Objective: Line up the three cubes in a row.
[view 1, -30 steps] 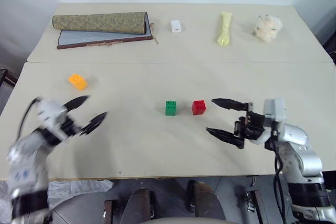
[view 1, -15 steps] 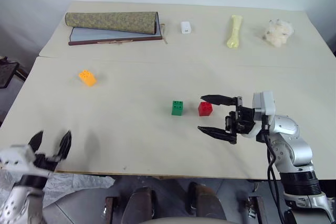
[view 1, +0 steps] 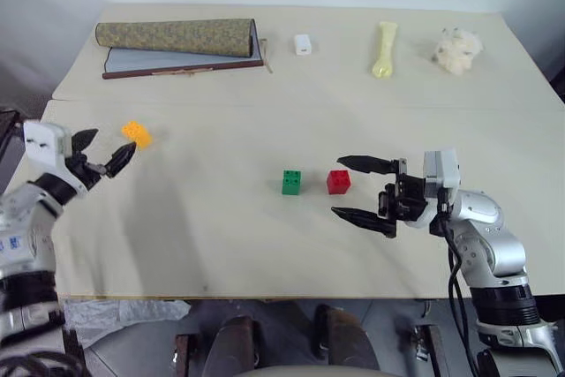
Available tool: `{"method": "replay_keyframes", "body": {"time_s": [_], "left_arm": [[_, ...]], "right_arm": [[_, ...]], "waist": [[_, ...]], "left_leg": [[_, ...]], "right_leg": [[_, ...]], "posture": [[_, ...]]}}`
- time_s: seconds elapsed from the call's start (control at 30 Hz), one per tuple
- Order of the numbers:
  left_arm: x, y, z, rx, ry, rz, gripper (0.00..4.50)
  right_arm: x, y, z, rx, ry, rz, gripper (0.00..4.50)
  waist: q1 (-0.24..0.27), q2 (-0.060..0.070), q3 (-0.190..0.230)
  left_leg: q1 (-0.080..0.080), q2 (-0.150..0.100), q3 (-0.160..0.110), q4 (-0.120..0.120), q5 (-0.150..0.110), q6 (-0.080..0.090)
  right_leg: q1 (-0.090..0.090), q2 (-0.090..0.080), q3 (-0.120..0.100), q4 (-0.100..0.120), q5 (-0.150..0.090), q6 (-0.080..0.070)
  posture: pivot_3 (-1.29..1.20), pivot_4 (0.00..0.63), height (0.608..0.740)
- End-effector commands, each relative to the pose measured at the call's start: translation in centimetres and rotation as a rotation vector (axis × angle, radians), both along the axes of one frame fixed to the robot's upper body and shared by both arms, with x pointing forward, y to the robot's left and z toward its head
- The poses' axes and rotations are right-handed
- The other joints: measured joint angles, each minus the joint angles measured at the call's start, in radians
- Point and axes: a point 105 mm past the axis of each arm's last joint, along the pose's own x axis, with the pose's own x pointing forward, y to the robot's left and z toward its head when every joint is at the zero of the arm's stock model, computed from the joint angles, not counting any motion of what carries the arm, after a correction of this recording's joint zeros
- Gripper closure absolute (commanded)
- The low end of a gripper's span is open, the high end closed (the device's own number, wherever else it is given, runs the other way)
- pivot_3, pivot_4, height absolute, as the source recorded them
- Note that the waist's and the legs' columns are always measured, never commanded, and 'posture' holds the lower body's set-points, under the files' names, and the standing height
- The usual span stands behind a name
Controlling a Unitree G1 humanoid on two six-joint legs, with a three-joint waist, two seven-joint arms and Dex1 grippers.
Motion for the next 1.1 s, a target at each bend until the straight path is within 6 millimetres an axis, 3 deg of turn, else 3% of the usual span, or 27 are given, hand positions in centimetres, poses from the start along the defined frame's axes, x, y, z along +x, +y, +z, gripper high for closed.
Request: {"method": "replay_keyframes", "body": {"time_s": [0.03, 0.4, 0.5, 0.73, 0.83, 0.9, 1.03, 1.1], "left_arm": [[1.8, 0.1, 0.8, 0.043, 0.014, -0.044, 0.04], [3.5, 0.0, -1.5, 0.055, 0.153, -0.036, 0.04], [3.5, 0.0, -1.7, 0.039, 0.161, -0.032, 0.65], [3.0, -0.3, -2.6, 0.028, 0.194, -0.071, 2.81], [2.8, -1.0, -2.7, 0.034, 0.194, -0.128, 2.99], [2.8, -2.1, -2.4, 0.048, 0.179, -0.208, 2.99], [1.2, -8.9, -0.8, 0.247, 0.082, -0.709, 2.99], [0.2, -11.4, -1.0, 0.323, 0.089, -0.895, 2.99]], "right_arm": [[-0.5, 0.1, 1.0, 0.011, -0.049, -0.018, 0.0], [-1.5, 0.1, 0.8, 0.028, -0.04, -0.073, 0.0], [-1.6, -0.2, 0.7, 0.026, -0.042, -0.094, 0.0], [-1.8, -0.3, 0.3, 0.01, -0.027, -0.094, 0.0], [-1.9, -0.4, 0.2, -0.004, -0.024, -0.085, 0.0], [-1.8, -0.5, 0.3, -0.006, -0.023, -0.079, 0.0], [-2.0, -1.9, 0.1, -0.052, -0.009, -0.085, 0.0], [-2.4, -3.1, -0.5, -0.088, 0.017, -0.096, 0.0]], "waist": [[0.002, -0.001, 0.0], [-0.025, -0.002, 0.0], [-0.026, -0.002, 0.0], [-0.024, -0.002, 0.0], [-0.024, -0.002, 0.0], [-0.025, -0.002, 0.0], [-0.013, -0.002, 0.0], [0.0, -0.002, 0.0]], "left_leg": [[-0.001, 0.0, -0.001, 0.0, 0.0, 0.0], [-0.001, 0.001, 0.004, -0.002, 0.0, 0.0], [0.0, 0.001, 0.003, -0.001, 0.0, 0.0], [0.0, 0.001, 0.003, -0.001, 0.0, 0.0], [0.0, 0.001, 0.003, -0.001, 0.0, 0.0], [0.0, 0.001, 0.003, -0.001, 0.0, 0.0], [-0.001, 0.001, 0.004, 0.0, 0.0, 0.0], [-0.001, 0.001, 0.004, 0.001, 0.0, 0.0]], "right_leg": [[0.0, 0.0, -0.002, 0.0, 0.0, 0.0], [-0.002, -0.002, -0.012, 0.0, 0.0, 0.0], [-0.002, -0.002, -0.012, 0.0, 0.0, 0.0], [-0.002, -0.002, -0.012, 0.001, 0.0, 0.0], [-0.002, -0.003, -0.012, 0.001, 0.0, 0.0], [-0.002, -0.002, -0.012, 0.001, 0.0, 0.0], [-0.002, -0.003, -0.012, 0.001, 0.0, 0.0], [-0.002, -0.003, -0.012, 0.001, 0.0, 0.0]], "posture": [[0.0, 0.15, 0.74], [0.0, 0.15, 0.74], [0.0, 0.15, 0.74], [0.0, 0.15, 0.74], [0.0, 0.15, 0.74], [0.0, 0.15, 0.74], [0.0, 0.15, 0.74], [0.0, 0.15, 0.74]]}}
